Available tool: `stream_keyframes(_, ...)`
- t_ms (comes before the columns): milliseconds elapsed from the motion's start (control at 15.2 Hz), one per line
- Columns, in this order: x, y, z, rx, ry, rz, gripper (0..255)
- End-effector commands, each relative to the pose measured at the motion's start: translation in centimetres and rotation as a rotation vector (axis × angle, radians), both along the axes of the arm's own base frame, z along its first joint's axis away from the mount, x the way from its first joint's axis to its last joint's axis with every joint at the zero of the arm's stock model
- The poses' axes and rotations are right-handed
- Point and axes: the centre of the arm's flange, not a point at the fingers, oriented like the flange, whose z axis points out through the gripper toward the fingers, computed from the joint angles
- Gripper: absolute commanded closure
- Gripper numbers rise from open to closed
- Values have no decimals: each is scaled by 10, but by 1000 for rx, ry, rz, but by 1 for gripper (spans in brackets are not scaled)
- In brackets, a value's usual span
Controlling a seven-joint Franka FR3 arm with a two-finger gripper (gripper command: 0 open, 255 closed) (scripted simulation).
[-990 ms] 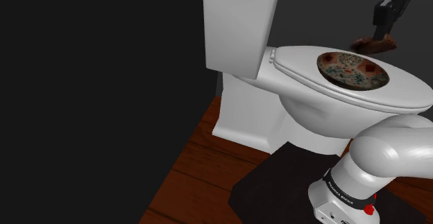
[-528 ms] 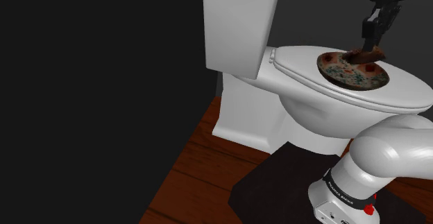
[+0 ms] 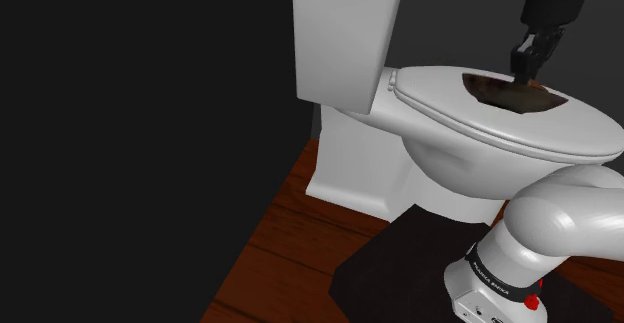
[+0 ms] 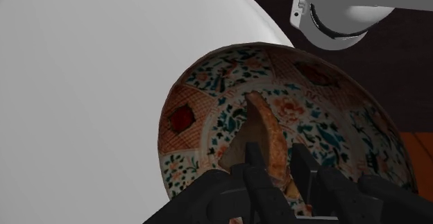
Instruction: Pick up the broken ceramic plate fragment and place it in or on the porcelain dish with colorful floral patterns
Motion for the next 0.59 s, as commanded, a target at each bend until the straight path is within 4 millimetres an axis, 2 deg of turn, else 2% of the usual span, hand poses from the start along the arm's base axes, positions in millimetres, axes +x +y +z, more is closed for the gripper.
stream_keyframes(0,1,-1,-6,3,8,-2,255)
stream_keyframes(330,1,-1,-6,3,8,-2,255)
stream_keyframes(396,1,-1,-6,3,8,-2,0)
stream_keyframes(528,0,-1,-6,3,8,-2,0)
